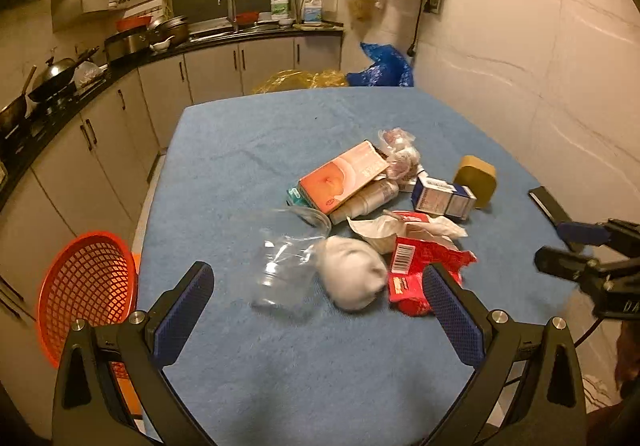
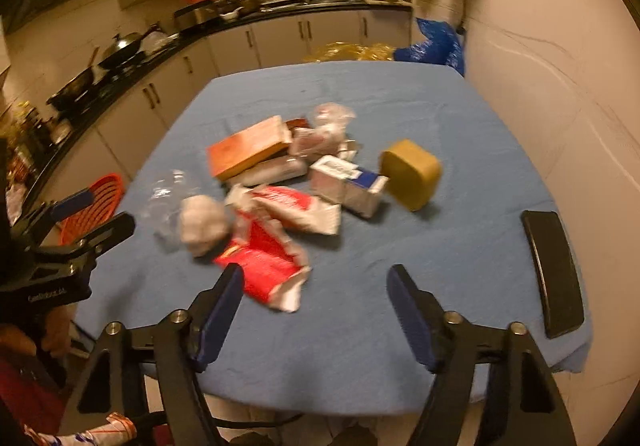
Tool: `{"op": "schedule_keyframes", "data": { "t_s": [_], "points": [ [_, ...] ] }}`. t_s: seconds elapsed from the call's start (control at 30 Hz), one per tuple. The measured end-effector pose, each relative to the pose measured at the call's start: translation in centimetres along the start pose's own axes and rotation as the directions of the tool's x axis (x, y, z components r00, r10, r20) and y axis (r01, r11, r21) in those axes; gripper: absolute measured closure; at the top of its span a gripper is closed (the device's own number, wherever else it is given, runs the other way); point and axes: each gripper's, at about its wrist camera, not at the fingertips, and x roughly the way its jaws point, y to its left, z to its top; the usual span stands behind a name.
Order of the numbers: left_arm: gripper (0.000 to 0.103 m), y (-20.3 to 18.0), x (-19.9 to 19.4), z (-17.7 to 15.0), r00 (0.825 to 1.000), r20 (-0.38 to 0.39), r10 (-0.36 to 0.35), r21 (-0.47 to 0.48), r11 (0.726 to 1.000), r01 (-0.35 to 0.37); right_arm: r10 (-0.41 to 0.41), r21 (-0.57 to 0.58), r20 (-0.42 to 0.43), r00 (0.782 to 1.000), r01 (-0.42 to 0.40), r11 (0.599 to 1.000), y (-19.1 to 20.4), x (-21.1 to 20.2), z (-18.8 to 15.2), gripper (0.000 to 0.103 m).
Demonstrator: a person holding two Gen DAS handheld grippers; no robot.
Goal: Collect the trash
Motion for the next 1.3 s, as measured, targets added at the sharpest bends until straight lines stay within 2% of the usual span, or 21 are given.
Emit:
{"op": "schedule_keyframes", "data": {
  "t_s": [0.2,0.47,0.77,1.3],
  "points": [
    [0.0,0.9,-1.9,-1.2,0.999,0.022,-0.037,0.055,0.998,0.035,-0.019,-0.042,0.037,0.999,0.02,0.999,2.6,-1.6,-0.7,0.027],
    [0.0,1.3,-2.9,-1.9,0.997,0.038,-0.069,0.105,0.992,0.064,-0.032,-0.038,0.034,0.999,0.033,0.999,4.3,-2.5,-1.5,0.027],
    [0.0,1.5,-2.5,-2.5,0.998,0.015,-0.059,0.132,0.99,0.056,-0.032,-0.032,0.023,0.999,0.032,0.999,5.2,-2.2,-2.1,0.027],
    [0.0,2.9,-1.7,-3.4,1.0,-0.017,-0.025,0.115,0.993,0.027,-0.016,-0.057,-0.005,1.0,0.016,0.998,7.0,-1.0,-1.9,0.027]
  ]
}}
